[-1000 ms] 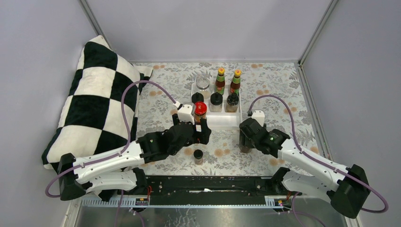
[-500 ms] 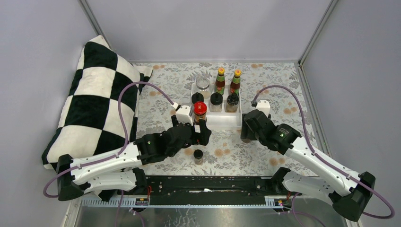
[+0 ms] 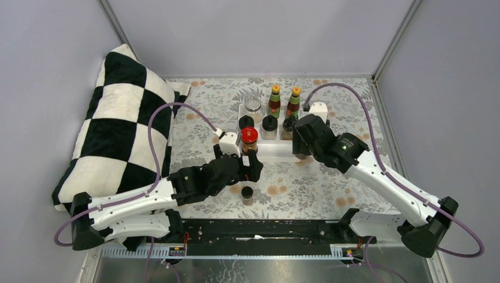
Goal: Organize the condiment bottles
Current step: Place the bottle in the storage box.
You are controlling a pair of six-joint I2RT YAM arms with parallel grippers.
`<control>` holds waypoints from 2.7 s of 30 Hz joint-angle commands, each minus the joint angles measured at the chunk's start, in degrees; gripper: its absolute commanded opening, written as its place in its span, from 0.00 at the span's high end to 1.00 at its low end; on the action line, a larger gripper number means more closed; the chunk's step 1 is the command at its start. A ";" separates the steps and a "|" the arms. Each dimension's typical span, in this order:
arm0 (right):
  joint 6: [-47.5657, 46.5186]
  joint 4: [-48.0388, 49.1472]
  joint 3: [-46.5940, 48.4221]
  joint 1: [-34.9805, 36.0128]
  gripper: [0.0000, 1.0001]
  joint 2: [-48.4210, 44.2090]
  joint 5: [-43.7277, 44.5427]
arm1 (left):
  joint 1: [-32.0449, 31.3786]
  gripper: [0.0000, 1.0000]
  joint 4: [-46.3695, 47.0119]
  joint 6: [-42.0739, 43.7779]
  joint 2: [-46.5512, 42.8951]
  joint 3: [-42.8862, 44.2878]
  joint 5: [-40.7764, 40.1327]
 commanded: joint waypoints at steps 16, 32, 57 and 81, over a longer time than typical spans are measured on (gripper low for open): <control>-7.42 11.56 13.33 -3.96 0.69 14.66 -0.01 | -1.11 0.01 0.75 -1.30 -1.67 -1.52 -1.65; -6.46 20.71 6.06 -10.92 0.70 19.35 -11.18 | -1.14 0.01 0.09 -1.34 -0.47 -0.91 -2.05; -5.97 30.15 -2.45 -10.94 0.71 24.72 -11.09 | -1.16 0.01 -0.34 -1.61 -0.87 -1.42 -2.43; -4.68 29.73 -7.16 -10.97 0.12 20.66 -11.74 | -1.19 0.01 -2.16 -1.43 -1.59 -0.60 -3.11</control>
